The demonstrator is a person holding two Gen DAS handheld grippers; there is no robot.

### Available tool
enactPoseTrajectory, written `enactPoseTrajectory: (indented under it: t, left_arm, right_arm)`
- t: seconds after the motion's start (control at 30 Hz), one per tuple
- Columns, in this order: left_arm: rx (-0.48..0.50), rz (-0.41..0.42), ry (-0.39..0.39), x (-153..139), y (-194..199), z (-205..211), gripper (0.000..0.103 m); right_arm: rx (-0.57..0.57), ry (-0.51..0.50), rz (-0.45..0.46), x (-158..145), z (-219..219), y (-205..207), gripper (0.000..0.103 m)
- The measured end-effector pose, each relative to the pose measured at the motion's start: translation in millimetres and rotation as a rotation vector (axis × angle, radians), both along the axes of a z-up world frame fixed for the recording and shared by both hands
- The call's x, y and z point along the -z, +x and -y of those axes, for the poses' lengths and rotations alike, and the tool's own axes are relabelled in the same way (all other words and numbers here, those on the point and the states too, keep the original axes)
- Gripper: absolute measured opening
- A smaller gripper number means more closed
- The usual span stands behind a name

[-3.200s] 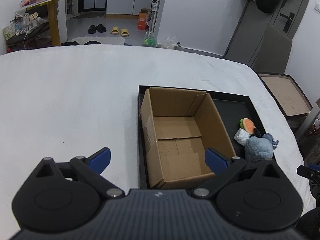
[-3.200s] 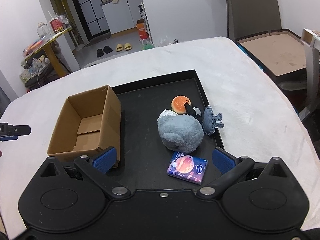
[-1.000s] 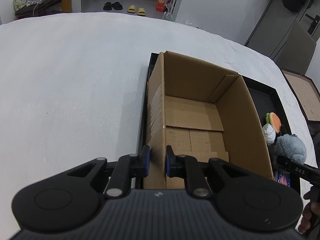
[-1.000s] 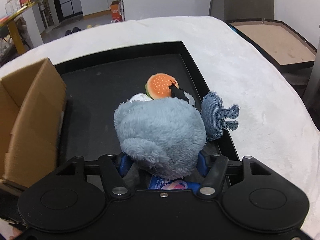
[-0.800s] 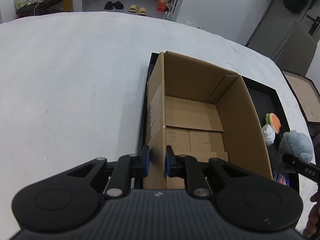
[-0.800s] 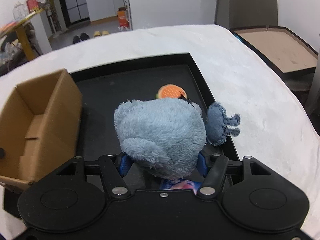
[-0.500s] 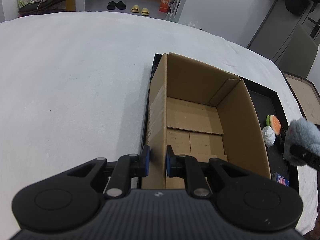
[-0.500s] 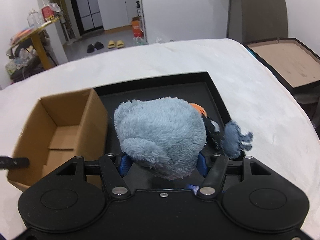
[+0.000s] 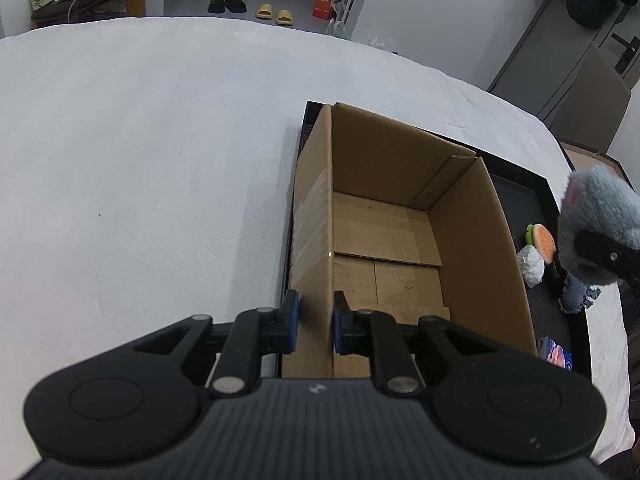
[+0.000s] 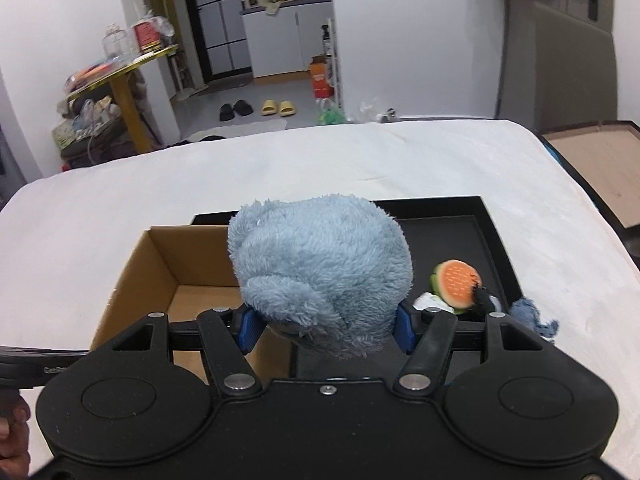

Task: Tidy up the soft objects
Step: 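Lift the grey plush with the right gripper and carry it over the box, then lower the grey plush into the box and open the right gripper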

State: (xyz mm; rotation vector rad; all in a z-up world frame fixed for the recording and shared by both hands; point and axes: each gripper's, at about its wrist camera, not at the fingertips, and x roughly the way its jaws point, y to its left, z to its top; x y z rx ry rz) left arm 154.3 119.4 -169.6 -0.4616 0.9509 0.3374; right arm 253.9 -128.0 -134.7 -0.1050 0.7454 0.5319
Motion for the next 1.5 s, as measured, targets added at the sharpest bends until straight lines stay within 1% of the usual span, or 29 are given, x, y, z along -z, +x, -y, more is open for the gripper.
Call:
enactPoseTrajectory:
  t: [0.13, 0.43, 0.6, 0.8, 0.93, 1.0, 1.07, 1.2, 1.27, 1.3, 1.33, 1.37, 1.43, 1.5]
  left_arm:
    - [0.005, 0.003, -0.003, 1, -1, 0, 0.015]
    - [0.020, -0.008, -0.030, 1, -1, -2, 0.016]
    - [0.039, 0.012, -0.027, 0, 1, -4, 0.016]
    - [0.051, 0.011, -0.021, 7, 7, -7, 0.017]
    - [0.030, 0.024, -0.029, 10, 5, -12, 0.016]
    - [0.023, 0.027, -0.045, 12, 5, -15, 0.016]
    - [0.028, 0.025, -0.039, 13, 5, -15, 0.016]
    - [0.028, 0.028, -0.053, 14, 3, -18, 0.016]
    - [0.023, 0.030, -0.061, 14, 3, -20, 0.016]
    - [0.022, 0.031, -0.064, 14, 3, -20, 0.016]
    - [0.021, 0.031, -0.064, 15, 3, -21, 0.016]
    - [0.021, 0.031, -0.063, 15, 3, -21, 0.016]
    - [0.025, 0.035, -0.069, 16, 4, -21, 0.017]
    - [0.026, 0.035, -0.059, 15, 3, -20, 0.017]
  right_arm:
    - [-0.032, -0.002, 0.012, -2, -12, -3, 0.061]
    - [-0.099, 0.006, -0.006, -1, -43, -10, 0.061]
    - [-0.137, 0.015, -0.038, 6, -59, -11, 0.061]
    - [-0.162, -0.001, -0.085, 18, -76, -7, 0.061]
    - [-0.184, -0.008, -0.104, 23, -91, -7, 0.061]
    - [-0.193, -0.008, -0.112, 24, -97, -6, 0.061]
    - [-0.198, -0.009, -0.121, 26, -103, -5, 0.062]
    - [-0.203, -0.006, -0.137, 30, -110, -3, 0.062]
    - [-0.204, -0.006, -0.143, 32, -114, -4, 0.063]
    - [-0.207, -0.005, -0.146, 33, -115, -4, 0.065]
    - [-0.213, -0.003, -0.149, 33, -117, -4, 0.071]
    - [-0.226, 0.001, -0.152, 35, -119, -5, 0.074]
    - [-0.240, -0.005, -0.161, 40, -122, -4, 0.075]
    - [-0.233, -0.024, -0.172, 46, -124, -5, 0.075]
